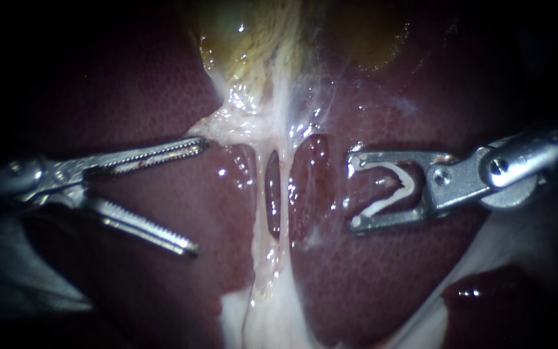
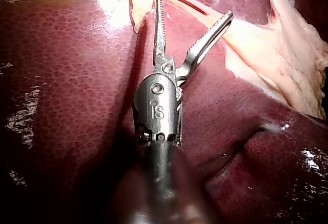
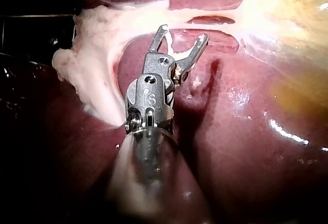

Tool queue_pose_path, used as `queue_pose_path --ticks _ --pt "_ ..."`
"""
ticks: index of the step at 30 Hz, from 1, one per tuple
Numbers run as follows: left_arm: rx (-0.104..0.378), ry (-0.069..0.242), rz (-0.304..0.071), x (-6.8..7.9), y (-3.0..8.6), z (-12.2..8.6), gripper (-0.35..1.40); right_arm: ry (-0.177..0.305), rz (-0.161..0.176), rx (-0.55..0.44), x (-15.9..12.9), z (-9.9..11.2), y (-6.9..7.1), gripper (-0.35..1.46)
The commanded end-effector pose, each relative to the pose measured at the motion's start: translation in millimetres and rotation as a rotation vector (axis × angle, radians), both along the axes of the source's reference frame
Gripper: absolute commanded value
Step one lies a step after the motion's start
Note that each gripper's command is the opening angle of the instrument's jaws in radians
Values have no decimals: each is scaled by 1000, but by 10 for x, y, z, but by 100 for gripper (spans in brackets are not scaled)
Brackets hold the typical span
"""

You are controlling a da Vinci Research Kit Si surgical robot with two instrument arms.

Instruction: Grabbing gallbladder

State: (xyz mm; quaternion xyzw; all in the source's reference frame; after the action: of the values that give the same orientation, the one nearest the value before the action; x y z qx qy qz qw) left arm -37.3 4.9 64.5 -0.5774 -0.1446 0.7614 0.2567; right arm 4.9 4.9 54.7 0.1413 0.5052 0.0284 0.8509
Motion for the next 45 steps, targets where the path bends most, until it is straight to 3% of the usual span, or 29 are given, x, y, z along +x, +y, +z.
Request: queue_pose_path --ticks 1,7,12,17,21,29,39,45 --pt "23 10 -2 1 3 -4 99 0 0 0 0 0 0 50" --pt "72 100 -51 5 31 -18 94 0 0 0 0 0 0 50" --pt "109 121 -100 10 56 -12 93 0 0 0 0 0 0 50" --pt "153 144 -116 9 67 9 88 0 0 0 0 0 0 50" --pt "195 165 -123 5 68 25 81 0 0 0 0 0 0 50" --pt "276 198 -125 3 58 42 51 1 -1 0 0 -1 -1 50" --pt "335 196 -139 0 52 37 7 0 0 0 1 -1 0 50" --pt "355 195 -145 0 53 29 -6 0 0 0 1 -1 0 50"
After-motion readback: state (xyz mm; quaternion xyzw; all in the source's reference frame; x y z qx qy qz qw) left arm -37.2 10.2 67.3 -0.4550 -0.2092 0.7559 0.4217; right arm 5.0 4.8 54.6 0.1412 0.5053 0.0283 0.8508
